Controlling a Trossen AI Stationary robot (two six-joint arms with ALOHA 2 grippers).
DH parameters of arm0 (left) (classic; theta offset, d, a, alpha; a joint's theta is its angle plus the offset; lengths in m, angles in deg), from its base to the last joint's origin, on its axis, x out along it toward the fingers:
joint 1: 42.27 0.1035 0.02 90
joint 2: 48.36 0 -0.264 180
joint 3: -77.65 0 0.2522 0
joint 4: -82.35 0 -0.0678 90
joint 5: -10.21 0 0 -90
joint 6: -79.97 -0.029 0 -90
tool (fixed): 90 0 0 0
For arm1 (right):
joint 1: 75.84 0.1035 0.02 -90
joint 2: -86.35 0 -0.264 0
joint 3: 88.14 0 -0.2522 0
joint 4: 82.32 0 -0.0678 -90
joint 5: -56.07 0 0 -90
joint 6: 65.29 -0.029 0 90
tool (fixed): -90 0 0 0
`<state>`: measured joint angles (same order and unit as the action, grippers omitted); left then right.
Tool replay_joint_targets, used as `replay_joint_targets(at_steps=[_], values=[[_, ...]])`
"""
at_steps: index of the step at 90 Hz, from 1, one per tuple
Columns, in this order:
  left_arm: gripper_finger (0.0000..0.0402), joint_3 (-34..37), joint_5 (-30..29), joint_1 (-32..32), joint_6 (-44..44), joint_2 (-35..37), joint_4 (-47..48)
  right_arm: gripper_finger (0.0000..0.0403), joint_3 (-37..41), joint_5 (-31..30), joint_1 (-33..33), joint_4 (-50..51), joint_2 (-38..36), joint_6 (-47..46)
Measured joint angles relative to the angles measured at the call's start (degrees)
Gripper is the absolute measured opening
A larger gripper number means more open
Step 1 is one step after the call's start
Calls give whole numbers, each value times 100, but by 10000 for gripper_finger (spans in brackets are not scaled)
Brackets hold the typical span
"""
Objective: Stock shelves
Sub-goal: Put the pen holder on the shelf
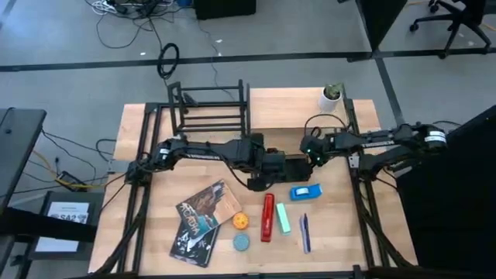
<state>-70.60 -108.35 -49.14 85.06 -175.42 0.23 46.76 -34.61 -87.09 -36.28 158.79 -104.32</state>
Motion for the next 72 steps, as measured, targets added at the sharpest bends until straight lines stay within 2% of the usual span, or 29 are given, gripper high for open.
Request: replay_joint_targets(at_steps=[8, 20, 24, 39, 60, 72], values=[[0, 0, -352, -58, 255, 10, 406, 190, 0, 99, 92, -48, 179, -49], [0, 0, -719, -144, 540, 62, 578, 48, -9, 218, 208, -123, 207, -219], [0, 4, -738, -179, 521, 125, 574, 21, -24, 198, 231, -104, 168, -229], [0, 4, -1267, -277, 702, 360, 579, 2, -129, 259, 239, -132, -284, -427], [0, 4, -2039, -465, 851, 484, 589, 0, -357, 397, 169, 18, -1173, -1017], [0, 4, -2276, -519, 733, 490, 589, 0, -641, 344, 164, 267, -1497, -1317]])
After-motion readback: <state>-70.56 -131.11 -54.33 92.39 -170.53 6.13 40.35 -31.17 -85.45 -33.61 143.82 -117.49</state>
